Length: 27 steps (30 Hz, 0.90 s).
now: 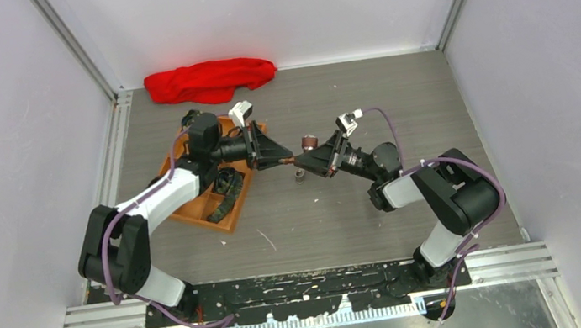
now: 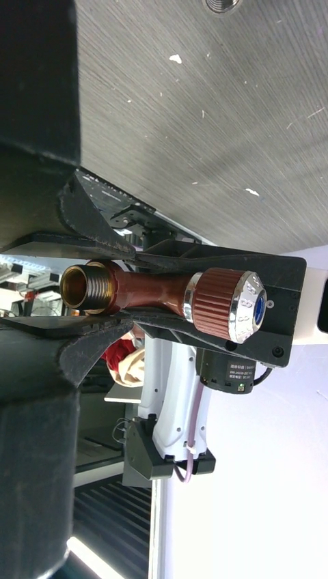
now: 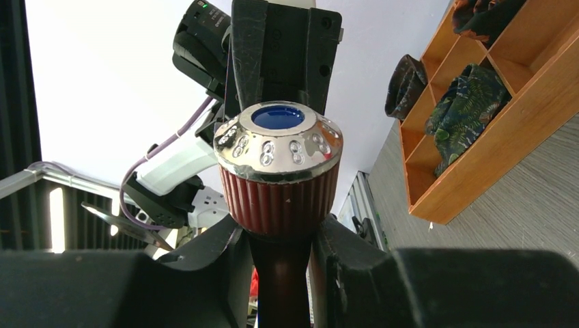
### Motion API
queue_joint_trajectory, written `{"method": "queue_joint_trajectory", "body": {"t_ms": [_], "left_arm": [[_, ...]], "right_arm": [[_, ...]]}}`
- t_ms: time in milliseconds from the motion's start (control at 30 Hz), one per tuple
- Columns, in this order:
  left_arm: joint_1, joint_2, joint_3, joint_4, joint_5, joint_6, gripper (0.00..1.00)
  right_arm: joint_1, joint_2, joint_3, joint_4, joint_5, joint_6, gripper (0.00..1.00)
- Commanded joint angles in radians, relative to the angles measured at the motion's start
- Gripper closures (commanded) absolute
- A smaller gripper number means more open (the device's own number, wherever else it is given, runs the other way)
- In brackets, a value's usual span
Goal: Install the water faucets
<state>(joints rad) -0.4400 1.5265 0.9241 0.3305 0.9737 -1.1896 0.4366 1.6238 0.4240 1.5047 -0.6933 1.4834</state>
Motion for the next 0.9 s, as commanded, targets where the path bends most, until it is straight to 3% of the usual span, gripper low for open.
{"method": "queue_joint_trajectory", "body": {"t_ms": [0, 67, 267, 400, 467, 567, 600, 733, 867], "left_arm": [[0.0, -0.049, 0.045, -0.01, 0.049, 0.052, 1.0], [0.0, -0.052, 0.057, -0.058, 0.043, 0.084, 0.98], [0.001, -0.064, 0.108, -0.208, 0.022, 0.185, 0.53], [0.003, -0.086, 0.168, -0.419, -0.038, 0.329, 0.35], [0.003, -0.097, 0.196, -0.52, -0.084, 0.395, 0.3], [-0.002, -0.097, 0.23, -0.652, -0.172, 0.487, 0.27], [-0.009, -0.092, 0.246, -0.713, -0.226, 0.528, 0.27], [-0.1, -0.047, 0.328, -0.913, -0.482, 0.674, 0.29], [-0.181, 0.008, 0.38, -0.971, -0.649, 0.691, 0.28]], "right_arm": [[0.002, -0.018, 0.01, 0.183, -0.006, -0.016, 0.99], [0.002, -0.026, 0.002, 0.182, -0.005, -0.021, 0.99], [-0.024, -0.073, -0.032, 0.106, -0.006, -0.059, 0.99], [-0.104, -0.223, -0.064, -0.163, -0.03, -0.203, 1.0], [-0.156, -0.35, -0.049, -0.468, -0.015, -0.368, 0.99], [-0.167, -0.545, 0.058, -1.068, 0.138, -0.707, 1.0], [-0.167, -0.586, 0.084, -1.182, 0.174, -0.769, 1.0], [-0.178, -0.662, 0.167, -1.453, 0.278, -0.92, 1.0], [-0.179, -0.69, 0.204, -1.574, 0.381, -0.95, 1.0]]}}
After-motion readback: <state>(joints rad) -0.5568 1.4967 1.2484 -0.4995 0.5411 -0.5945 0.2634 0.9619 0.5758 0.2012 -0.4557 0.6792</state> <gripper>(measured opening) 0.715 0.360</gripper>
